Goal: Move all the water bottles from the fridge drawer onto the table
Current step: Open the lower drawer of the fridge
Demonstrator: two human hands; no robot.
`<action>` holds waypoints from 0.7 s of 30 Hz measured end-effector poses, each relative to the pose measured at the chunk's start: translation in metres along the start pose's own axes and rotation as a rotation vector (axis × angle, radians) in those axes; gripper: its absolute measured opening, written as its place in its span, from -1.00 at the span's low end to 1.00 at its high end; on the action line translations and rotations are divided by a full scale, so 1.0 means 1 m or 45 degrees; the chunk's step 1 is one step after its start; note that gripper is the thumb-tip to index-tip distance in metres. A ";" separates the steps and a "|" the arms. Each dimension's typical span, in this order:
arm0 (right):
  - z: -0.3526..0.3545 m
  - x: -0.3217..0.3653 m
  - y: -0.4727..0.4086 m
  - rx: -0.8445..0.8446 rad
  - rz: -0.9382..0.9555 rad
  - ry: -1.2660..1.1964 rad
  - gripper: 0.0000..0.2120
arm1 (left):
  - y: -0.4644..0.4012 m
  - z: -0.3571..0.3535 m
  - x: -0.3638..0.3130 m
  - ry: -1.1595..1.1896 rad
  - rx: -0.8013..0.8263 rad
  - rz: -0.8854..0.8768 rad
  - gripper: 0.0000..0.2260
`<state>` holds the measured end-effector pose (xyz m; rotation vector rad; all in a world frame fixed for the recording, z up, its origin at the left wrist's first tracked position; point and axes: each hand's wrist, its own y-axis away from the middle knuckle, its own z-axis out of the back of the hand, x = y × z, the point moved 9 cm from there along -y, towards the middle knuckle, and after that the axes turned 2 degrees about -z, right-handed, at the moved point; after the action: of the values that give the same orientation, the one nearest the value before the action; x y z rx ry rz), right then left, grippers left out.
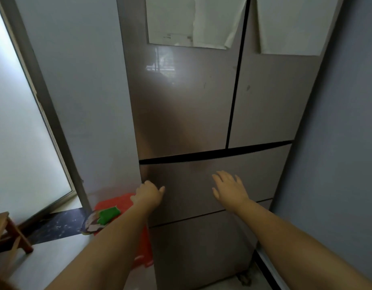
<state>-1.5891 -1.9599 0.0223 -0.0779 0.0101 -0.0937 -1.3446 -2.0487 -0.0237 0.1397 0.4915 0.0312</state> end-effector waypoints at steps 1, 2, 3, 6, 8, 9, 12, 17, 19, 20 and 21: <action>0.001 0.009 -0.012 -0.023 0.050 -0.011 -0.50 | -0.015 -0.002 0.011 0.125 -0.011 0.087 -0.33; 0.001 0.020 -0.026 -0.043 0.100 -0.009 -0.49 | -0.033 -0.007 0.025 0.255 -0.008 0.157 -0.26; 0.002 0.030 -0.037 -0.063 0.135 -0.010 -0.47 | -0.046 -0.014 0.034 0.375 0.003 0.182 -0.20; 0.002 0.055 -0.074 -0.042 0.177 -0.078 -0.43 | -0.064 -0.015 0.035 0.641 0.023 0.021 -0.36; -0.003 0.063 -0.089 0.004 0.155 -0.099 -0.41 | -0.059 -0.003 0.026 0.802 0.002 -0.047 -0.53; -0.006 0.065 -0.094 0.023 0.138 -0.104 -0.40 | -0.059 -0.001 0.025 0.871 -0.010 -0.049 -0.56; -0.010 0.062 -0.095 0.047 0.111 -0.102 -0.39 | -0.058 0.003 0.021 0.978 -0.089 -0.067 -0.59; 0.003 0.064 -0.094 0.130 0.096 -0.095 -0.41 | -0.046 0.004 0.022 0.964 -0.178 -0.056 -0.61; 0.004 0.063 -0.082 0.146 0.099 -0.076 -0.41 | -0.030 0.001 0.027 0.912 -0.209 -0.076 -0.61; 0.002 0.061 -0.074 0.144 0.106 -0.073 -0.40 | -0.020 -0.002 0.028 0.897 -0.217 -0.096 -0.63; 0.000 0.057 -0.064 0.128 0.120 -0.075 -0.39 | -0.008 -0.005 0.029 0.873 -0.221 -0.112 -0.64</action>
<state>-1.5379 -2.0287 0.0273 0.0200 -0.0494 0.0021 -1.3215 -2.0539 -0.0431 -0.0699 1.1753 0.0349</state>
